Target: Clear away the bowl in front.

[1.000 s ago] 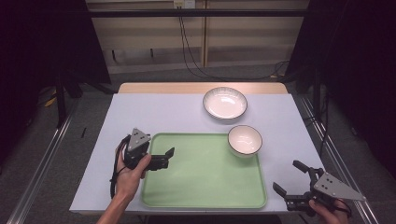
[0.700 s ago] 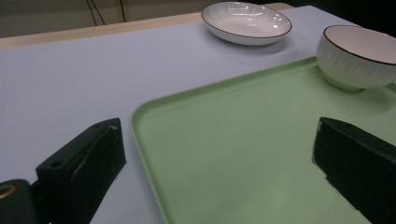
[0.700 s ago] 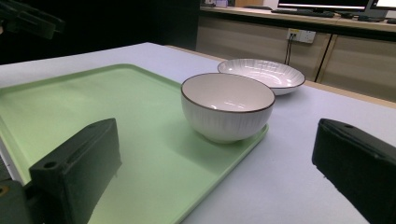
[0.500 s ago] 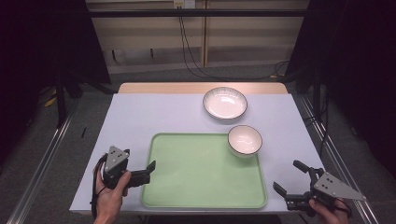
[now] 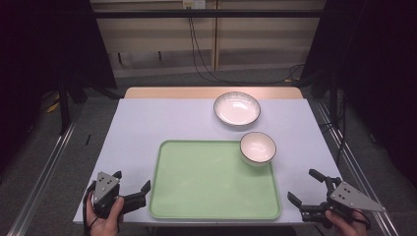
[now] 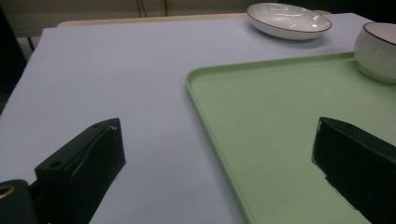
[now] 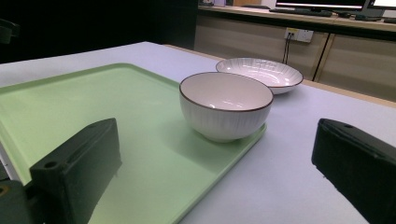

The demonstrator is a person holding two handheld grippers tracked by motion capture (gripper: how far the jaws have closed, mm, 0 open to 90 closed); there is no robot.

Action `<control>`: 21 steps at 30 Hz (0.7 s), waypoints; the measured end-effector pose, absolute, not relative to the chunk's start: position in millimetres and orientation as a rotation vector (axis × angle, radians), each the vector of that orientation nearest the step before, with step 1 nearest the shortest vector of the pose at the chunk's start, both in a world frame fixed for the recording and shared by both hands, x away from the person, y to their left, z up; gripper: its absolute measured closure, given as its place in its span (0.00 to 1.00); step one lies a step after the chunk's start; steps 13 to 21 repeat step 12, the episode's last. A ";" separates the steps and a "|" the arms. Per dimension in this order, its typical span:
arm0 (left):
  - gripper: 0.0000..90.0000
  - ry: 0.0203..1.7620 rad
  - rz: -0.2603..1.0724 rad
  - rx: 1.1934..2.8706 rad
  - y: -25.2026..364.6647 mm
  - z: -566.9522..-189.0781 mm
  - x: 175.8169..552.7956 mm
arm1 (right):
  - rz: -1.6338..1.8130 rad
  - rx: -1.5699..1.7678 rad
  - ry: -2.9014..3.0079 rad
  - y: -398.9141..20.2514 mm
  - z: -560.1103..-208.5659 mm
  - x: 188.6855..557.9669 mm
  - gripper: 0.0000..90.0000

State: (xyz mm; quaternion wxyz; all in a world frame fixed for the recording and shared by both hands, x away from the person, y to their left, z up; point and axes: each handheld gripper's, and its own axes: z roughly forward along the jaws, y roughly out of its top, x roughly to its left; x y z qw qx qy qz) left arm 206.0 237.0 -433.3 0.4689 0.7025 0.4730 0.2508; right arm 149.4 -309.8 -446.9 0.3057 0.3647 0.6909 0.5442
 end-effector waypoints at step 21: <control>0.02 1.174 0.626 1.695 237.2 -431.0 206.5 | 1.437 0.975 1.835 -310.6 -447.7 151.7 0.01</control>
